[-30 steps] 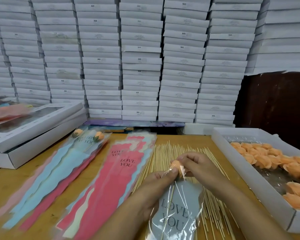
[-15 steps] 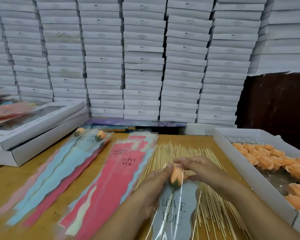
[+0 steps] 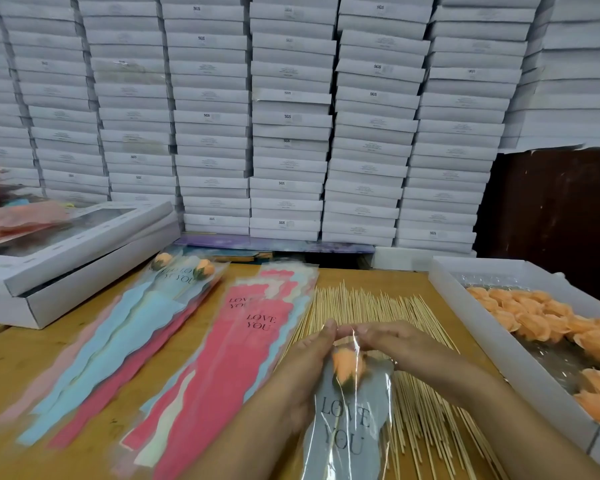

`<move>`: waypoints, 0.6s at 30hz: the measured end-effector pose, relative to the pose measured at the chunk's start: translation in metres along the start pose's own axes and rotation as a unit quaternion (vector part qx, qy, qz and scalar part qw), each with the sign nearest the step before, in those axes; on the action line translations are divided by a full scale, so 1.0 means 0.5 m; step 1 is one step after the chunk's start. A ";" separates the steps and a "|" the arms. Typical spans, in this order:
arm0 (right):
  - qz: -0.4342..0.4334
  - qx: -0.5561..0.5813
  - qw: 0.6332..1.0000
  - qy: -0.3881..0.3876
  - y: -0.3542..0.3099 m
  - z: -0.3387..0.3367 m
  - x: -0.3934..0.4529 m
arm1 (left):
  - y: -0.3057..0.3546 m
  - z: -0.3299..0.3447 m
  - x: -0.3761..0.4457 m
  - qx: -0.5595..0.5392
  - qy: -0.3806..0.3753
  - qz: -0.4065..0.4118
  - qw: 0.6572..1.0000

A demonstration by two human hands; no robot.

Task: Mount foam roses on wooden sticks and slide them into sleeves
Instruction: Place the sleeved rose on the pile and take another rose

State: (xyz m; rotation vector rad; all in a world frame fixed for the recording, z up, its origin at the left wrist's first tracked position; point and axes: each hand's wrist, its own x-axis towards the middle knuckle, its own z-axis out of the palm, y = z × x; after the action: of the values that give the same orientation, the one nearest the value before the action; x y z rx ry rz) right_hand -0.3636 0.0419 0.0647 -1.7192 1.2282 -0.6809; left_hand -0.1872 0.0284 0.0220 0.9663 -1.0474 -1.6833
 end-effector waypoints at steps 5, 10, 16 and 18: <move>0.029 -0.046 0.998 -0.040 0.002 0.005 0.000 | -0.004 -0.003 -0.001 0.036 0.012 0.029 0.999; -0.021 0.021 0.999 0.039 0.006 0.001 -0.002 | 0.000 -0.002 0.002 0.009 0.009 0.026 1.000; 0.047 0.221 0.970 0.086 0.045 0.009 -0.013 | 0.008 0.000 0.003 -0.097 0.011 0.025 0.995; 0.078 0.254 0.964 0.025 0.049 0.027 -0.019 | 0.008 0.002 0.004 -0.129 0.016 0.038 0.991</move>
State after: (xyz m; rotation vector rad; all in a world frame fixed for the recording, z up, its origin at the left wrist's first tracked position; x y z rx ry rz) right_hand -0.3667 0.0526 0.0374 -1.1761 1.0904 -0.8613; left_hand -0.1875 0.0259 0.0260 0.7733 -0.8111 -1.6858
